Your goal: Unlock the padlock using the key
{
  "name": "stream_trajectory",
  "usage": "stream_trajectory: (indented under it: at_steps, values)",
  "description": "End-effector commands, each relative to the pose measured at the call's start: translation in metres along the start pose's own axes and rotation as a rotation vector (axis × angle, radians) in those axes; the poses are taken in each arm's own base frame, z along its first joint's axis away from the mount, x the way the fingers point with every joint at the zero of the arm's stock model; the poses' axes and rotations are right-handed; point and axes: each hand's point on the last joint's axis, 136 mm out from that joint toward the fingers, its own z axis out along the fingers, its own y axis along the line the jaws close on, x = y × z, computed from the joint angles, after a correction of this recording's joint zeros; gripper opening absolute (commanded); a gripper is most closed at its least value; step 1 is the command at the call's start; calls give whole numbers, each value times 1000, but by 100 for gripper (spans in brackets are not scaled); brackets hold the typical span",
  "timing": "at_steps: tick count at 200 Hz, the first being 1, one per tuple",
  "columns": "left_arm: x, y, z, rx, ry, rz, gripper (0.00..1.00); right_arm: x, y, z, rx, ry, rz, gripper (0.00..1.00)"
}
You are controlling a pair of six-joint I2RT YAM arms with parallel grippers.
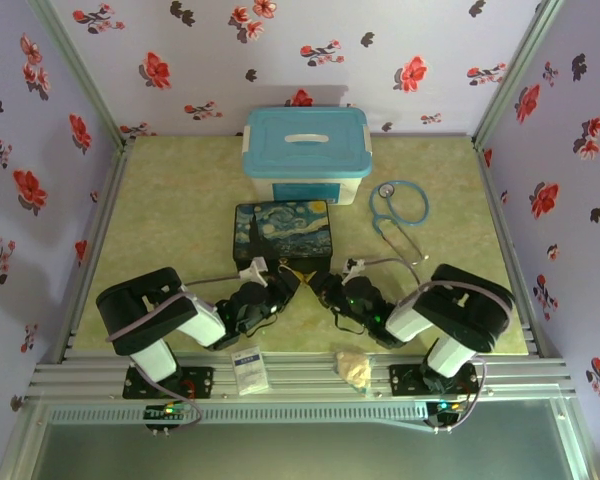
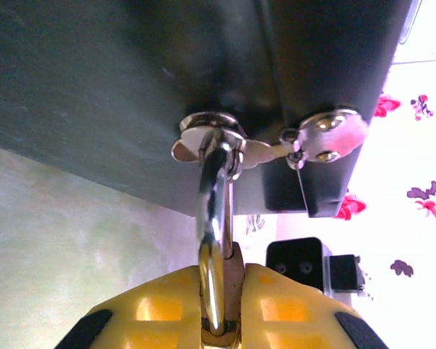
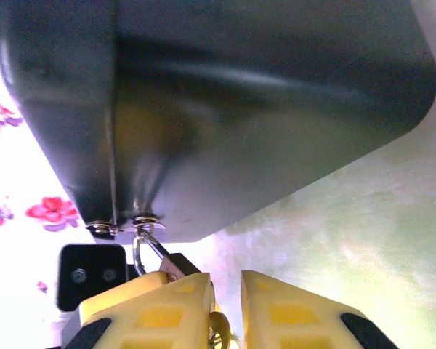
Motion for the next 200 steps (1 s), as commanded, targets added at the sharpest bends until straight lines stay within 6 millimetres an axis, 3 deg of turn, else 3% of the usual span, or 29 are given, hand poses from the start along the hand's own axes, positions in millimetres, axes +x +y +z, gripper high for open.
stream_trajectory:
  at_steps: [1, 30, 50, 84, 127, 152, 200]
  values:
    - [18, -38, -7, 142, 87, 4, 0, 18, -11, -5, 140, 106, -203, 21]
    - [18, -34, -8, 133, 83, 11, 0, 1, -24, -37, 296, 62, -351, 26]
    - [17, -30, -8, 123, 78, 18, 0, -5, -22, -55, 359, 86, -502, 39]
    - [17, -24, -6, 105, 78, 18, 0, -2, -21, -69, 421, 194, -755, 40]
    - [17, -22, -9, 102, 83, 24, 0, -4, 4, -70, 378, 188, -1026, 40]
    - [19, -19, -10, 94, 92, 24, 0, 6, 18, -62, 317, 211, -1203, 42]
    - [22, -18, -12, 91, 109, 18, 0, 22, 13, -42, 357, 321, -1439, 44]
